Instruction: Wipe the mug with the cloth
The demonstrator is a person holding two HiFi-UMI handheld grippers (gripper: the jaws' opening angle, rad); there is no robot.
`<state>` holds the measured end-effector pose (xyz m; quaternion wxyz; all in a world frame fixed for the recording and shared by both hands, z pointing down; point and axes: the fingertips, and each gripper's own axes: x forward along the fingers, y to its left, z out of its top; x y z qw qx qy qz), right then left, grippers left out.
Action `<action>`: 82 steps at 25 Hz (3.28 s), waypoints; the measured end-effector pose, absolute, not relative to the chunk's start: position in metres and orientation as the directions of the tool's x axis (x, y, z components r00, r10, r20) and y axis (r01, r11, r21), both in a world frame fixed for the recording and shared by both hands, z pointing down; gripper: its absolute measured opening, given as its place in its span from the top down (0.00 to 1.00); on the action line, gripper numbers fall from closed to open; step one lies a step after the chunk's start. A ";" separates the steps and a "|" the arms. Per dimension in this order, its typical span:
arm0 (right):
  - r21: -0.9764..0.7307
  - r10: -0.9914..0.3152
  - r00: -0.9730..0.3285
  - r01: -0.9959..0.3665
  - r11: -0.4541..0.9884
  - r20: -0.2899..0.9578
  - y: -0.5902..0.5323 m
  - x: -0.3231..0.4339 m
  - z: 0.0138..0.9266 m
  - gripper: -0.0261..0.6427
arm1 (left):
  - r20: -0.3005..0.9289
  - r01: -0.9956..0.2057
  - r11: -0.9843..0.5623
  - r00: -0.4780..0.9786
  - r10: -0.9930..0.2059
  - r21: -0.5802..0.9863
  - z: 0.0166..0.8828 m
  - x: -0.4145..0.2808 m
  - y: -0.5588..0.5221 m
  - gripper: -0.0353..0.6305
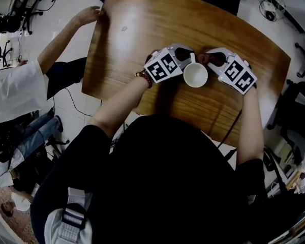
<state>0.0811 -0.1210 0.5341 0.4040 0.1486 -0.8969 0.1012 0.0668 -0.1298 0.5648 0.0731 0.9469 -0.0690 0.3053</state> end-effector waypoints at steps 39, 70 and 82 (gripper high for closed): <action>-0.045 -0.485 -0.501 -0.727 0.685 0.716 -0.104 0.117 0.567 0.88 | 0.604 -0.476 -0.859 0.745 -0.281 0.188 0.563 0.009 -0.121 0.87; -0.028 -0.463 -0.411 -0.771 0.636 0.785 -0.066 0.093 0.582 0.88 | 0.705 -0.377 -0.910 0.693 -0.153 0.174 0.573 -0.013 -0.032 0.82; -0.037 -0.542 -0.466 -0.781 0.624 0.699 -0.061 0.085 0.538 0.88 | 0.708 -0.329 -0.929 0.697 -0.115 0.172 0.574 -0.003 -0.020 0.85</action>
